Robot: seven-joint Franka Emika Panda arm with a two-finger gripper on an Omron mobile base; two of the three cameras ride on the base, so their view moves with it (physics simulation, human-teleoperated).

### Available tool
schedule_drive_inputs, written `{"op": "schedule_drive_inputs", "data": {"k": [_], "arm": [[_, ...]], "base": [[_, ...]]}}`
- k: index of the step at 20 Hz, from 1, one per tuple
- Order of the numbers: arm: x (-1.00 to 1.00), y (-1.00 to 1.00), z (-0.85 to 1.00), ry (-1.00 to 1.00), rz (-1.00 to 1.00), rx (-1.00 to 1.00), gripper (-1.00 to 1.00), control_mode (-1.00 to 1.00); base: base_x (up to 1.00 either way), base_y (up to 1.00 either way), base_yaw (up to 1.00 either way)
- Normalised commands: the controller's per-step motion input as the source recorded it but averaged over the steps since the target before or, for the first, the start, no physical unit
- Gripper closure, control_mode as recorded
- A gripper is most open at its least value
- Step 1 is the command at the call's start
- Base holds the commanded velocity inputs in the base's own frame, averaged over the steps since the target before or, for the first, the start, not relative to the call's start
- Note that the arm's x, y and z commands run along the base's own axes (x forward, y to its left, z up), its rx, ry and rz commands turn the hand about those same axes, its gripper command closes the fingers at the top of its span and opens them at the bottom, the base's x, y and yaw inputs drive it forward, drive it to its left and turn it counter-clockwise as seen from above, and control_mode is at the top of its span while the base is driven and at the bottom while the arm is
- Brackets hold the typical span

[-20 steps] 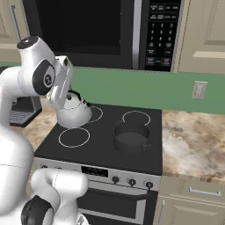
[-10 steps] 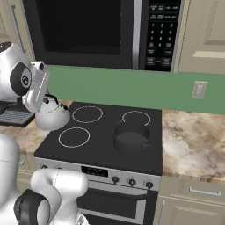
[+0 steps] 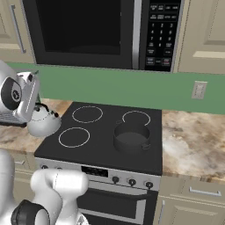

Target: Pick the kettle from the counter and place it on a stove burner. Then turn the burner on.

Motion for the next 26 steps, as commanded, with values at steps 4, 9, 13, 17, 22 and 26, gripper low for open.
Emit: {"op": "schedule_drive_inputs", "data": {"k": [4, 9, 13, 17, 22, 26], "arm": [[0.04, 0.01, -0.17, 0.0, 0.0, 0.0, 1.0, -1.0], [0.13, 0.0, -0.08, 0.02, 0.0, 0.02, 1.0, -1.0], [0.25, 0.0, -0.14, 0.08, 0.0, 0.0, 1.0, -1.0], [0.27, -0.01, -0.23, 0.09, 0.0, 0.0, 1.0, -1.0], [0.25, -0.08, -0.23, 0.07, 0.0, 0.0, 1.0, -1.0], [0.17, -0.16, -0.27, 0.01, 0.0, 0.02, 1.0, -1.0]], "base": [[0.0, 0.0, 0.0], [0.0, 0.0, 0.0], [0.0, 0.0, 0.0], [0.0, 0.0, 0.0], [0.0, 0.0, 0.0], [0.0, 0.0, 0.0]]}}
